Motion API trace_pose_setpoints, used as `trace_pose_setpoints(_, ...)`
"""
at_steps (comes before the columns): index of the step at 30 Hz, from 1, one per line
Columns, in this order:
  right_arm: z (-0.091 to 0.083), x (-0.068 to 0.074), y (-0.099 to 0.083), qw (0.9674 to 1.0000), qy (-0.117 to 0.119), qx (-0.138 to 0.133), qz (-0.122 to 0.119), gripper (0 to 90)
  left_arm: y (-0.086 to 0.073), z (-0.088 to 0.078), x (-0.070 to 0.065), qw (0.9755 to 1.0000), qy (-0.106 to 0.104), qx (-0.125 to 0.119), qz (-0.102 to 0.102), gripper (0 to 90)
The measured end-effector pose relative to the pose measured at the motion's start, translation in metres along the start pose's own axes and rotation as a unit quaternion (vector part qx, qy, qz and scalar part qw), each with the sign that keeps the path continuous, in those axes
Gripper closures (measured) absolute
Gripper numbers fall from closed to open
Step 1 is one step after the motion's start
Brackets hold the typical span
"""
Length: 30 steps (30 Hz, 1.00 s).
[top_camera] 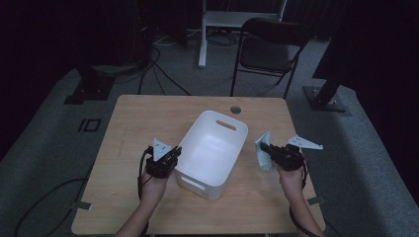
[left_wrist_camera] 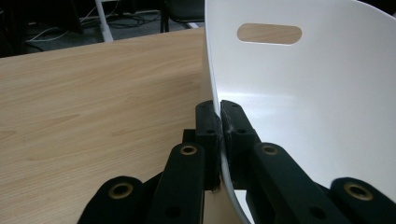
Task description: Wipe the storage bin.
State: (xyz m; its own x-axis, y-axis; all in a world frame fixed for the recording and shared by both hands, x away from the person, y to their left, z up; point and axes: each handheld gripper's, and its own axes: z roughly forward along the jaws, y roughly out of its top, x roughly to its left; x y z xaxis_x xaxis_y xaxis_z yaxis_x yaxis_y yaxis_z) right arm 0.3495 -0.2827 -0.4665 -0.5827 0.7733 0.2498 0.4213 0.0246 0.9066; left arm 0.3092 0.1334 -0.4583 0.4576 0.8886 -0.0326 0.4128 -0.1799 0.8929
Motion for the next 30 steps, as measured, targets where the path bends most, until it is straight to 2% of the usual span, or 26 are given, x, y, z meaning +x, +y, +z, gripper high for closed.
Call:
trace_pose_setpoints(3, 0.008, -0.006, 0.004, 1.0, 0.003, 0.002, 0.005, 84.1, 0.0, 0.0, 0.0, 1.0, -0.001, -0.001, -0.001, 87.2)
trace_pose_setpoints(9, 0.029, -0.009, 0.009, 0.9988, 0.046, 0.012, 0.016, 84.1, 0.0, 0.0, 0.002, 1.0, -0.007, -0.002, 0.0, 87.1)
trace_pose_setpoints(15, 0.043, -0.008, 0.011, 0.9972, 0.07, 0.025, 0.003, 84.0, 0.0, 0.001, 0.002, 0.9999, -0.015, -0.002, 0.008, 87.2)
trace_pose_setpoints(24, 0.051, -0.005, 0.007, 0.9973, 0.061, 0.042, 0.001, 84.0, -0.001, 0.001, 0.004, 0.9993, -0.029, -0.008, 0.022, 86.8)
trace_pose_setpoints(30, 0.054, -0.006, 0.003, 0.997, 0.06, 0.049, 0.003, 84.1, 0.0, 0.001, 0.003, 0.9991, -0.03, -0.007, 0.029, 86.7)
